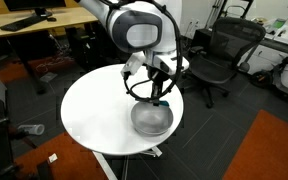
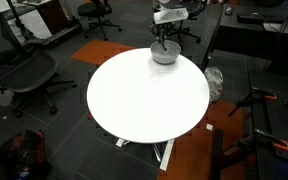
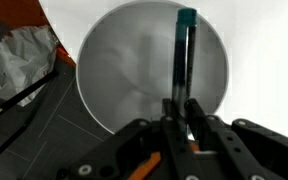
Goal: Take the marker from the white bowl and put it on the table then put it in the white bowl then put it on the table
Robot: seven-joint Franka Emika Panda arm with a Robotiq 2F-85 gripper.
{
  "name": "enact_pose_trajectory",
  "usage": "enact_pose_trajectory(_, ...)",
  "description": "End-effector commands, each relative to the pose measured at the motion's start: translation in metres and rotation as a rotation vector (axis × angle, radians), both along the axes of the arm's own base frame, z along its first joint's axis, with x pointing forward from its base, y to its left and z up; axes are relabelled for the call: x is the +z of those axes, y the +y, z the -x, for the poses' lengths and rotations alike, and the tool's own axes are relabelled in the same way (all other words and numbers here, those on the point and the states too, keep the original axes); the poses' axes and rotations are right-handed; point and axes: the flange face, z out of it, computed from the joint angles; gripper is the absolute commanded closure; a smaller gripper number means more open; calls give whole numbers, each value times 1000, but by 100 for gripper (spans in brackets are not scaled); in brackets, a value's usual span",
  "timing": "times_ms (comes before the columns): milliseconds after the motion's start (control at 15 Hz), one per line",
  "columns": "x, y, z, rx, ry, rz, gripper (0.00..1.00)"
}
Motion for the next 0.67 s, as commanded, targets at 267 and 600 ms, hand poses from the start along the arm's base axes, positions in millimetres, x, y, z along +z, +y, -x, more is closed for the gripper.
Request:
enact_pose_trajectory(267, 1, -5, 3, -69, -7, -34, 25)
enact_pose_trajectory(600, 23, -1, 13, -43, -35, -25, 0)
